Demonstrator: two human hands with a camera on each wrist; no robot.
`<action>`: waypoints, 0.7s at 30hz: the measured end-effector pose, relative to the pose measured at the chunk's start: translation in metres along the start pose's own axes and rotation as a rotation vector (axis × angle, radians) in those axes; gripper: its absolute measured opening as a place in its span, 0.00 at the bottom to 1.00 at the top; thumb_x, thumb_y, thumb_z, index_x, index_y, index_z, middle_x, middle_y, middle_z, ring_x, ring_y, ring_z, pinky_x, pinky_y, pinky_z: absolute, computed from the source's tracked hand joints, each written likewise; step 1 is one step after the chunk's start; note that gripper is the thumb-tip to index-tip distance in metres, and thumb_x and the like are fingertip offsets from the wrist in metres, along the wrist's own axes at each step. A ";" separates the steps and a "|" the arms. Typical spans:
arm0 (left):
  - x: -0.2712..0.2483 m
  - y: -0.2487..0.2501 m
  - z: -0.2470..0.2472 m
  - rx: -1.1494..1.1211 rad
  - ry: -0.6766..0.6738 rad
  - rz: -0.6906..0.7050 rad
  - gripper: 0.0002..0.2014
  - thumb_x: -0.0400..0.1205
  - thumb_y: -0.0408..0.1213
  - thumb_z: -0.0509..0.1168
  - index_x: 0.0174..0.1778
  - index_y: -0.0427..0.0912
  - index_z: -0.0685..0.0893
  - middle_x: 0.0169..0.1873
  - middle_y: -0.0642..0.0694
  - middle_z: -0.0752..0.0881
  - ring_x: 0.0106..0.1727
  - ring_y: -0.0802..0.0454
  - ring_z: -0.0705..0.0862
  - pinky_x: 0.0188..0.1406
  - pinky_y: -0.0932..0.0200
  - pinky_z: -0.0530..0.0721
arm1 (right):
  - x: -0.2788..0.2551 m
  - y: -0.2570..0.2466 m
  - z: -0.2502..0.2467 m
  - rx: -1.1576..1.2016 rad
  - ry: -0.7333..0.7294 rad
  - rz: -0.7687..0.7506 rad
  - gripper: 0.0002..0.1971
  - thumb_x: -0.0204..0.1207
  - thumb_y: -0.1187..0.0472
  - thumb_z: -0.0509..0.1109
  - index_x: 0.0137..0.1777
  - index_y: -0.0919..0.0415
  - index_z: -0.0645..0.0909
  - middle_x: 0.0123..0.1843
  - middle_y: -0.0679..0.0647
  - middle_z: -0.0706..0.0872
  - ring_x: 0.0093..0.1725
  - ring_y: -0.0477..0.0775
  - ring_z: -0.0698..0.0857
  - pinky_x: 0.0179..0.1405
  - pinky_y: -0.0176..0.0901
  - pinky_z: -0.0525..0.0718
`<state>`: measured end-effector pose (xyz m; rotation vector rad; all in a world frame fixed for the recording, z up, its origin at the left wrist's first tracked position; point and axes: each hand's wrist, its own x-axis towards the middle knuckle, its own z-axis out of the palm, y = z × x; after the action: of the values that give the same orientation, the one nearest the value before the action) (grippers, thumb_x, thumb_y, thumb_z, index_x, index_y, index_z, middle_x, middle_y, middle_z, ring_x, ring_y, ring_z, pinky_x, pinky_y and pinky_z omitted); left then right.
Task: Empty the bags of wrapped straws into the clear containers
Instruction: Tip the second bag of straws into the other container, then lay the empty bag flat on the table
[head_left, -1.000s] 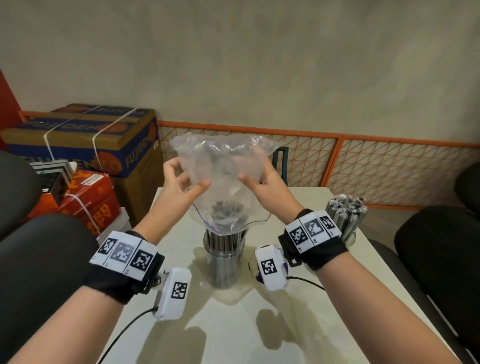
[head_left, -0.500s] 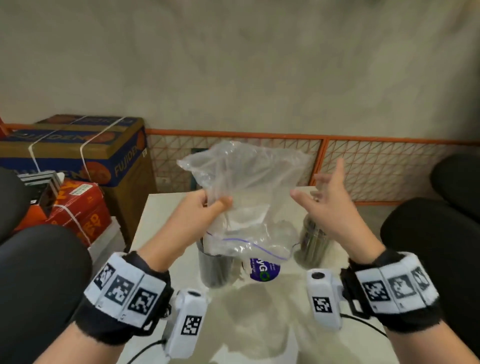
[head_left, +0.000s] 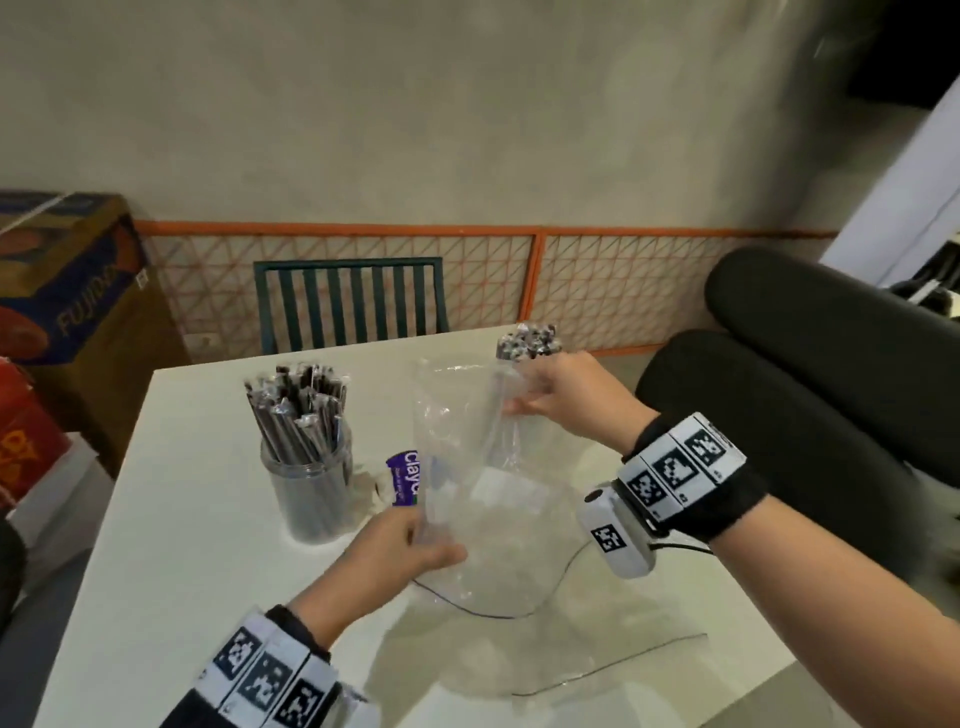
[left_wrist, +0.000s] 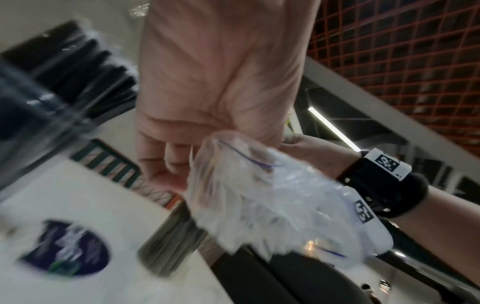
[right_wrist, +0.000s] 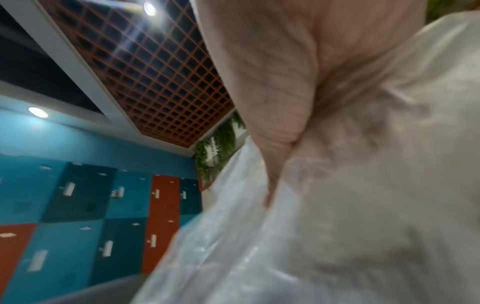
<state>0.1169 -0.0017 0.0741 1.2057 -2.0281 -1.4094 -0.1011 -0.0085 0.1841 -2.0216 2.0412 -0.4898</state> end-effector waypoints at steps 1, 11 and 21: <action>-0.002 -0.011 0.006 -0.075 0.064 -0.018 0.12 0.72 0.37 0.75 0.28 0.42 0.78 0.26 0.53 0.79 0.29 0.60 0.77 0.35 0.64 0.74 | -0.001 0.013 -0.007 -0.005 0.029 0.048 0.16 0.69 0.47 0.75 0.32 0.58 0.78 0.26 0.46 0.76 0.31 0.48 0.76 0.30 0.40 0.70; 0.011 0.012 0.048 -0.305 -0.084 -0.125 0.50 0.49 0.66 0.76 0.69 0.59 0.68 0.59 0.57 0.81 0.64 0.59 0.80 0.63 0.62 0.73 | -0.011 0.066 -0.022 -0.161 0.054 0.006 0.22 0.66 0.43 0.76 0.46 0.61 0.76 0.40 0.53 0.83 0.48 0.59 0.84 0.43 0.50 0.81; 0.054 0.072 0.091 -0.560 0.135 -0.027 0.07 0.80 0.35 0.65 0.50 0.47 0.86 0.38 0.57 0.91 0.43 0.61 0.87 0.49 0.61 0.81 | -0.081 0.123 -0.062 0.661 0.358 -0.046 0.16 0.72 0.61 0.74 0.59 0.53 0.78 0.59 0.48 0.83 0.62 0.47 0.82 0.64 0.40 0.80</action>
<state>-0.0089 0.0143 0.0922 1.0422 -1.3908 -1.7009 -0.2370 0.0759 0.1875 -1.6486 1.6681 -1.4038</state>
